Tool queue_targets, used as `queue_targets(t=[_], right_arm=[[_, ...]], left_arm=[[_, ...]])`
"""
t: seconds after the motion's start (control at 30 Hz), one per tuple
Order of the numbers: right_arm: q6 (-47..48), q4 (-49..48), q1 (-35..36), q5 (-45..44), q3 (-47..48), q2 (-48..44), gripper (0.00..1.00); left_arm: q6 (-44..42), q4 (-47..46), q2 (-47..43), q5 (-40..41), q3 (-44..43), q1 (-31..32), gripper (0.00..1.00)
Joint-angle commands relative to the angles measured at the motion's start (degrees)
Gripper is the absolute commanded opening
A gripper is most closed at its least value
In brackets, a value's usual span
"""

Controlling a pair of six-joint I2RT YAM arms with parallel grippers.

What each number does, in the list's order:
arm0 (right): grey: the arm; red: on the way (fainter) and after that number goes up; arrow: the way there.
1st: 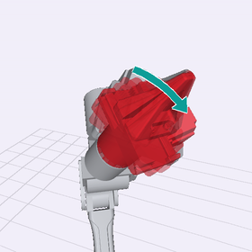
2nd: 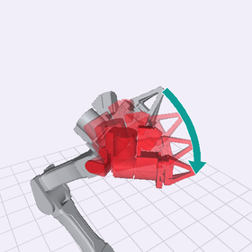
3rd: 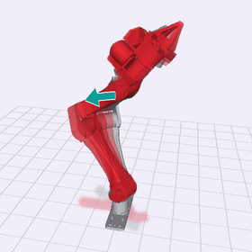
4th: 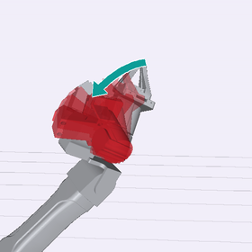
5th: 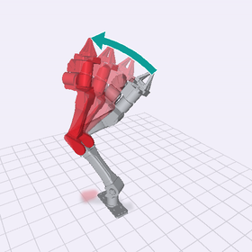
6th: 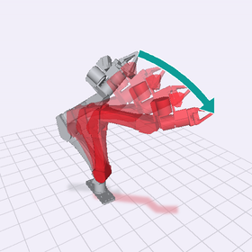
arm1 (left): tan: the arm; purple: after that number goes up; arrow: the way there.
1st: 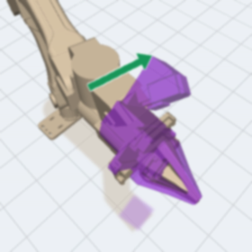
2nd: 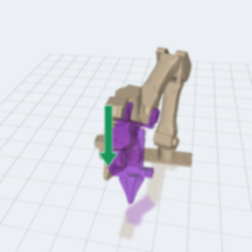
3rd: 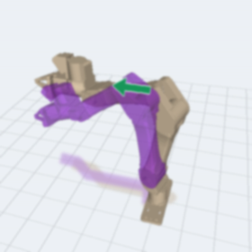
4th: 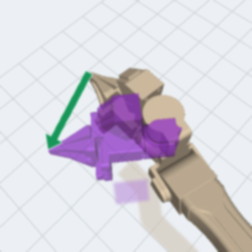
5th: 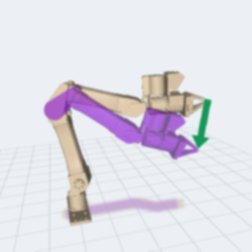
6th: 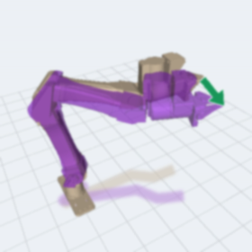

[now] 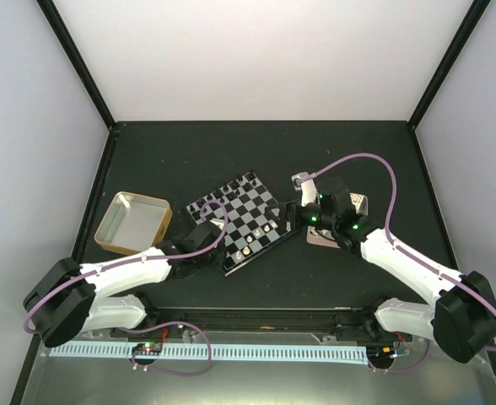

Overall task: Set up the chess pieces on the board
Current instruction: Place the chess piece on the chessboard, then pick up the chess piece from the storage box.

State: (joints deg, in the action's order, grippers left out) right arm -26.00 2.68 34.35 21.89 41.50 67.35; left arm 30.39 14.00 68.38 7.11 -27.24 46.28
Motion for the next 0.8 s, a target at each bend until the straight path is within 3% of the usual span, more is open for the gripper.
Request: queue_targets(t=[0.0, 0.17, 0.33, 0.47, 0.77], right_arm=[[-1.1, 1.1, -0.2, -3.3, 0.8, -0.9, 0.84], [-5.5, 7.7, -0.9, -20.5, 1.6, -4.1, 0.83], [-11.1, 20.8, -5.9, -35.5, 4.7, -1.6, 0.73], [-13.7, 27.2, -11.0, -39.4, 5.8, 3.3, 0.63], [-13.1, 26.6, -18.5, -39.7, 5.2, 14.0, 0.59]], left_arm=[[-0.7, 0.4, -1.5, -0.3, -1.5, 0.4, 0.34], [-0.6, 4.2, -7.0, 2.4, -4.5, 0.4, 0.51], [1.4, 5.7, -12.8, 6.4, -7.1, -0.2, 0.55], [1.9, 3.3, -17.4, 8.0, -7.1, -0.7, 0.56], [2.3, 3.4, -20.3, 4.3, -9.1, -1.8, 0.58]])
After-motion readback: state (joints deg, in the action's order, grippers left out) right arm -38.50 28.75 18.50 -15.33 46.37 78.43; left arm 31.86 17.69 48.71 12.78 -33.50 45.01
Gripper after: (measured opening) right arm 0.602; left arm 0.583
